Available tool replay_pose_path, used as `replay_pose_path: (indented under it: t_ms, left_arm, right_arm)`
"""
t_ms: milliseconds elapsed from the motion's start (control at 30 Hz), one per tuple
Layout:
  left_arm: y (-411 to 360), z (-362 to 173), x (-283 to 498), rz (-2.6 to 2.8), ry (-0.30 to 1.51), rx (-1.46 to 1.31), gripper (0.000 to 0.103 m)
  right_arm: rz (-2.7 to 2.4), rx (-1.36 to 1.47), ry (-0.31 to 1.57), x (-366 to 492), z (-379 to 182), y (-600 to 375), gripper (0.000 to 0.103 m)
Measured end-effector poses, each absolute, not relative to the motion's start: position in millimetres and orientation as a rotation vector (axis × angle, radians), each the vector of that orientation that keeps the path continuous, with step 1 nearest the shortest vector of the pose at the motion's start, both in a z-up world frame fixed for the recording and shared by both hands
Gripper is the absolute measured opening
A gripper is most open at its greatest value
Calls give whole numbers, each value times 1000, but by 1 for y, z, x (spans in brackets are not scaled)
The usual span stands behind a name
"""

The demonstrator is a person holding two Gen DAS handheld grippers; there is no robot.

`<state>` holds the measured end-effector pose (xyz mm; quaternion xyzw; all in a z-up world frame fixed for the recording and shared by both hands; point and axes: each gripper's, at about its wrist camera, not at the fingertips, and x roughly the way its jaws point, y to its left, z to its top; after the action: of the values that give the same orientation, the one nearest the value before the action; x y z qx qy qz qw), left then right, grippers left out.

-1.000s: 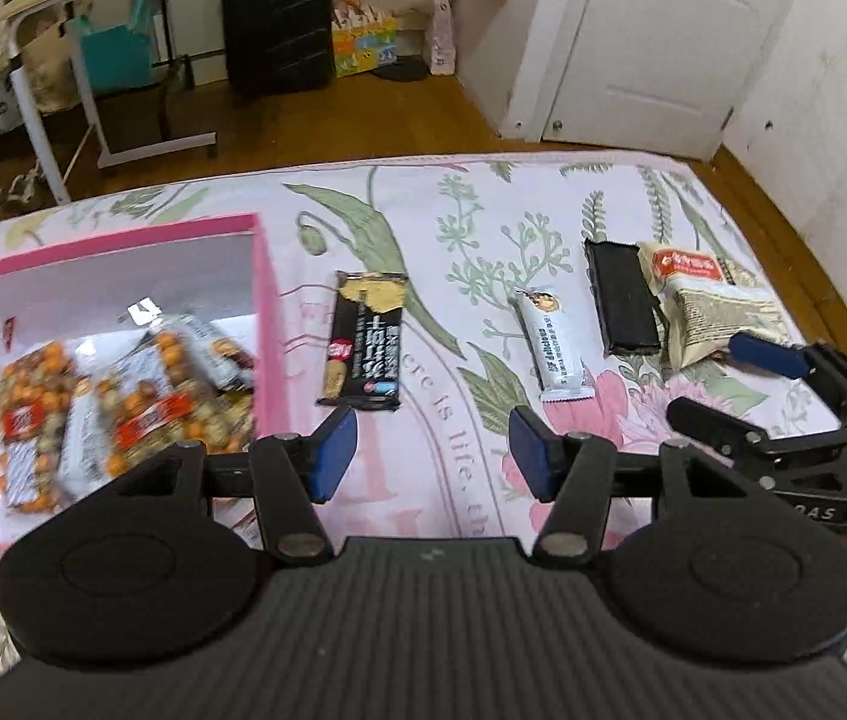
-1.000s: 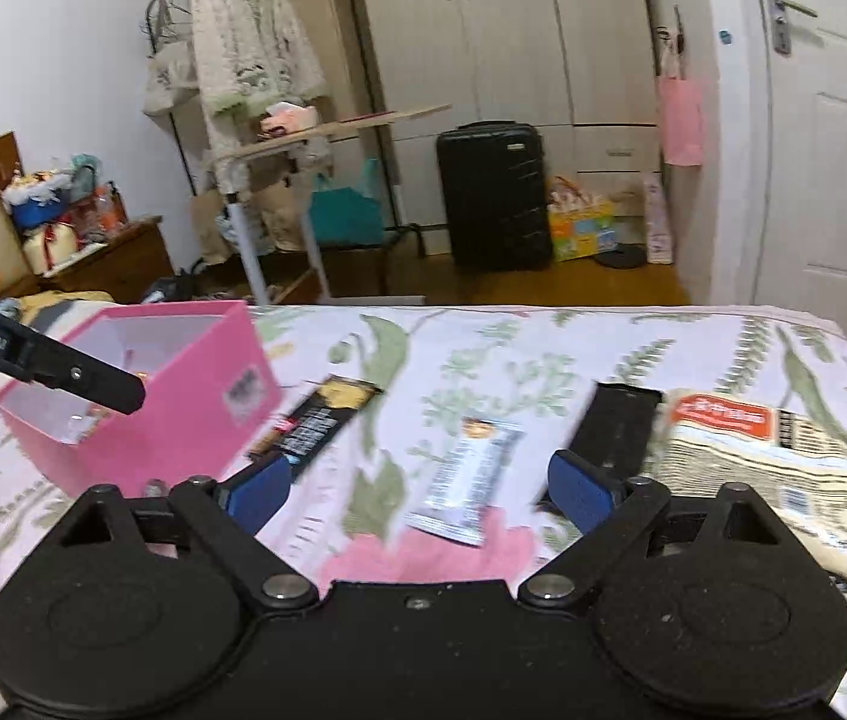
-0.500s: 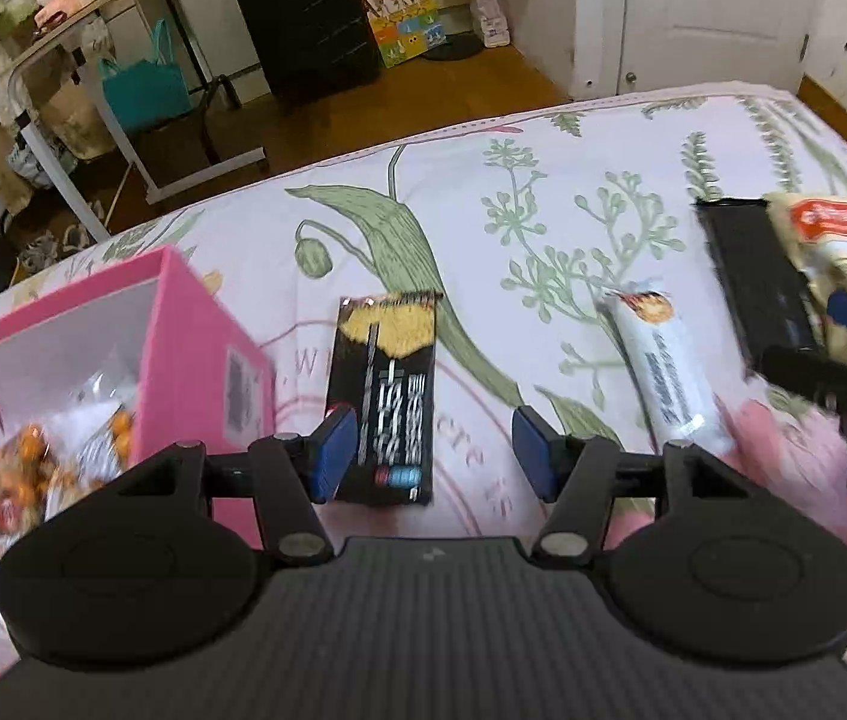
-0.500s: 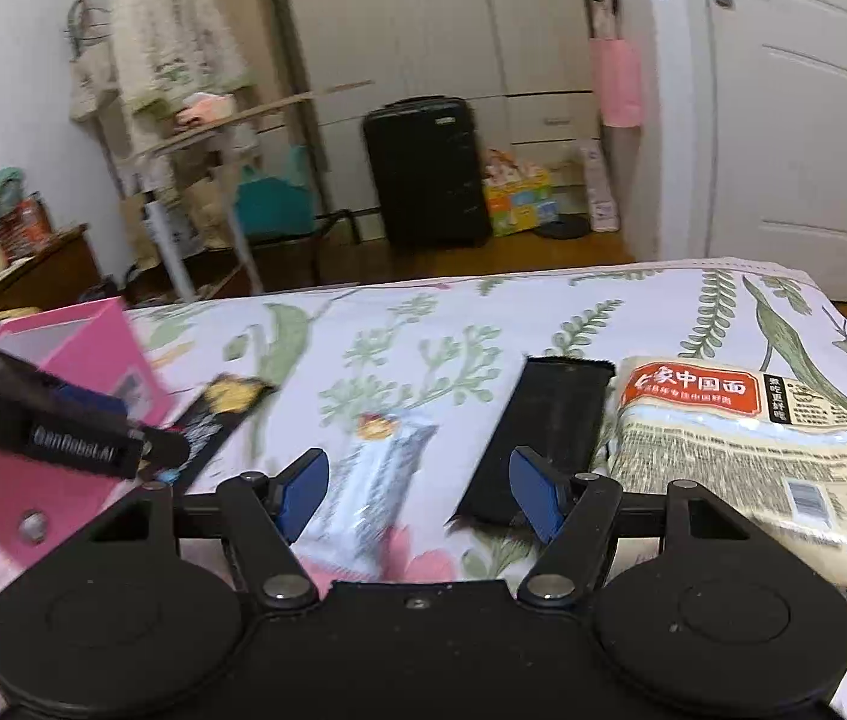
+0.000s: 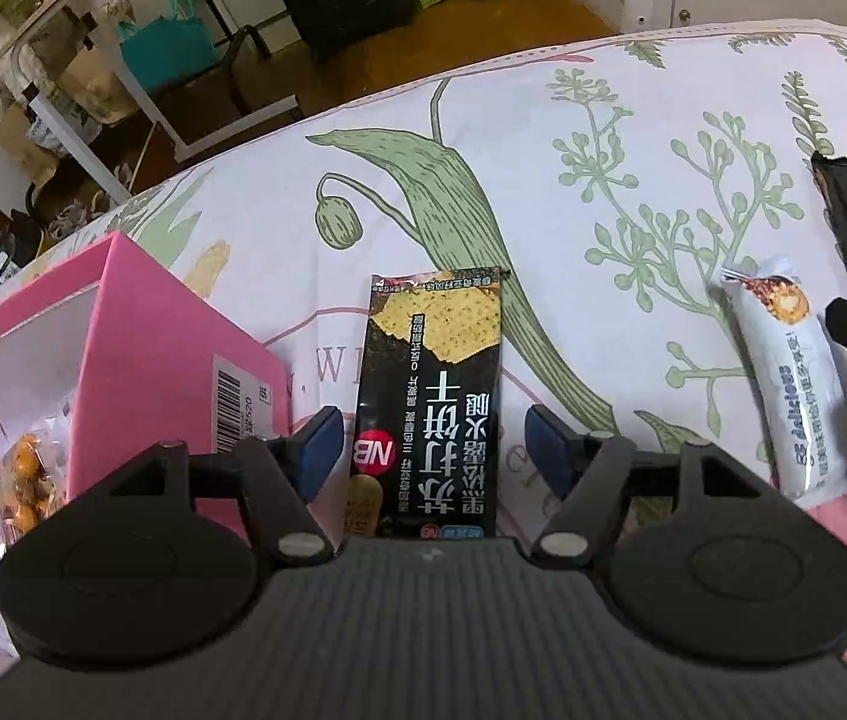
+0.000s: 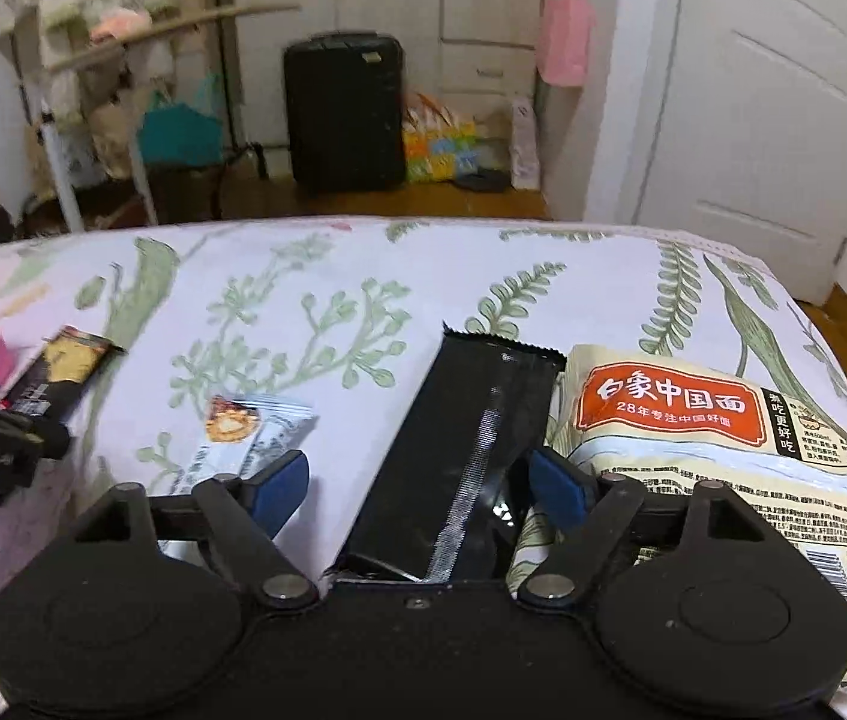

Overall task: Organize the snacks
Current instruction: 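Grasp the black cracker packet with the left tool while the right tool grasps the black bar, then carry both black packets over the pink box and open both tools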

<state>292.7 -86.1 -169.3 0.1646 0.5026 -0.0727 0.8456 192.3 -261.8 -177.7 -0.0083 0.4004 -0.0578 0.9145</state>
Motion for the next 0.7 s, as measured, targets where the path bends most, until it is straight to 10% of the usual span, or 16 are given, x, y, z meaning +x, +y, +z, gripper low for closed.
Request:
replay_pose_path:
  t_ms: [100, 233, 700]
  left_arm:
    - [-81, -169, 298, -156, 1085, 294, 64]
    - [-73, -166, 302, -165, 1123, 248, 45]
    - [-69, -140, 254, -314, 1145, 181, 44]
  right_arm:
    - [-145, -39, 868, 205, -180, -260, 86]
    - [-153, -32, 872, 201, -175, -264, 58]
    - [45, 100, 833, 126, -142, -255, 57]
